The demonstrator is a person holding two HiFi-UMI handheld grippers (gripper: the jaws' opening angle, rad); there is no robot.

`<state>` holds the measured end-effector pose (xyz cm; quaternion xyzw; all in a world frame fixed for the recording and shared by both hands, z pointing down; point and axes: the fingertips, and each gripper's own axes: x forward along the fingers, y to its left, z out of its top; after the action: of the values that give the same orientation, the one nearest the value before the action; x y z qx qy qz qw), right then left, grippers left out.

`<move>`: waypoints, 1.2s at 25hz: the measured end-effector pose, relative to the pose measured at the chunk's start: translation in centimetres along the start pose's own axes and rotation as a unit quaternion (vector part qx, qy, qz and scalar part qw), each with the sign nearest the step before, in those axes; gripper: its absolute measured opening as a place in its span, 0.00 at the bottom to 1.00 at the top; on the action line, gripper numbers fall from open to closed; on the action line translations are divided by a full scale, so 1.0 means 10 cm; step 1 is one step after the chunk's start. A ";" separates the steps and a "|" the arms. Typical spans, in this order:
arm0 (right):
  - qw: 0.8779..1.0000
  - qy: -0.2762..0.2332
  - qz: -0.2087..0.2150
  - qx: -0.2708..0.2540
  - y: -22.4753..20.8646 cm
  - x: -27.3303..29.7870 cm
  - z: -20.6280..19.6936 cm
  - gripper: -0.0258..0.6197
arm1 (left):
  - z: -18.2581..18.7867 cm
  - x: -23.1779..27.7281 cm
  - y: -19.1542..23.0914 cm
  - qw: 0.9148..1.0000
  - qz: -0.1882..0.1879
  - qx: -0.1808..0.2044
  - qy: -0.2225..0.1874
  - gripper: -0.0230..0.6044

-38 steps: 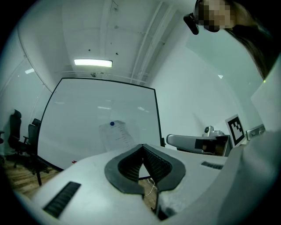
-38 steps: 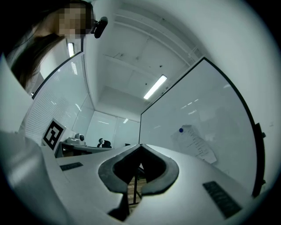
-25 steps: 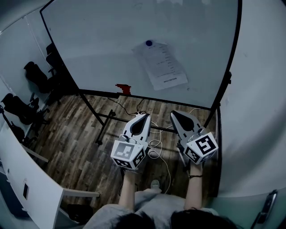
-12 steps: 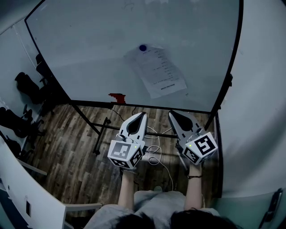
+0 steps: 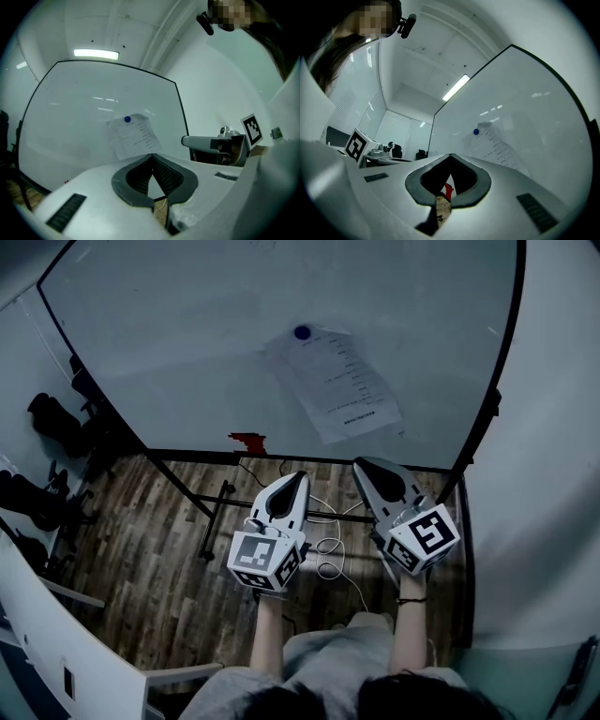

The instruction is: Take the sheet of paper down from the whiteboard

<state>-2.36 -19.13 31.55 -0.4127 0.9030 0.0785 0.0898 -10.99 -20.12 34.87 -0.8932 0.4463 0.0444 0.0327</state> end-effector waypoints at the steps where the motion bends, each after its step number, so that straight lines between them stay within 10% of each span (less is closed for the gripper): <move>1: 1.000 0.000 0.001 0.002 -0.02 0.02 -0.01 0.04 | -0.02 0.00 0.04 1.000 0.005 0.000 0.003 0.05; 20: 0.999 0.006 0.037 -0.015 -0.53 0.47 -0.03 0.04 | 0.03 0.65 0.29 0.999 0.042 0.009 0.000 0.05; 30: 0.997 0.043 -0.012 -0.057 -1.17 0.71 0.15 0.04 | 0.16 1.15 0.49 0.995 0.080 0.048 0.039 0.05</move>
<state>2.07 -31.59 27.70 -0.4312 0.8950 0.1110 0.0282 -8.10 -31.99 31.98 -0.8531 0.5188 -0.0096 0.0540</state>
